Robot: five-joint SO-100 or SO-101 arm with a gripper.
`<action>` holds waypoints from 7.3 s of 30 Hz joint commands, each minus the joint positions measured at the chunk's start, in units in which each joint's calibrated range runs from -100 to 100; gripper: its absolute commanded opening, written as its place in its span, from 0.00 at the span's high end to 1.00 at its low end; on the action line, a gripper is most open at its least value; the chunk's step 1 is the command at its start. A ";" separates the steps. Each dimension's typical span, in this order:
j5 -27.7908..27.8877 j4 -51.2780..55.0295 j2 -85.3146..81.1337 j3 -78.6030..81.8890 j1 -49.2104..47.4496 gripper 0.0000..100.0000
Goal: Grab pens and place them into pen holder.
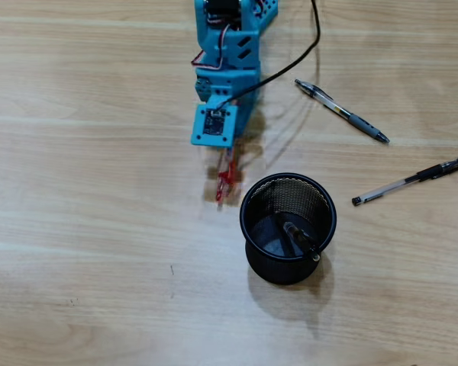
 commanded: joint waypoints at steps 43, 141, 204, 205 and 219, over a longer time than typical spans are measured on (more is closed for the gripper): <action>1.16 -51.61 -1.99 -29.79 -10.57 0.98; 17.65 49.81 19.75 -62.28 -42.58 0.79; 9.32 27.39 13.64 -40.83 -39.83 0.98; 9.32 27.39 11.43 -40.65 -38.46 0.98; 8.85 26.48 -17.53 -41.38 -18.98 0.98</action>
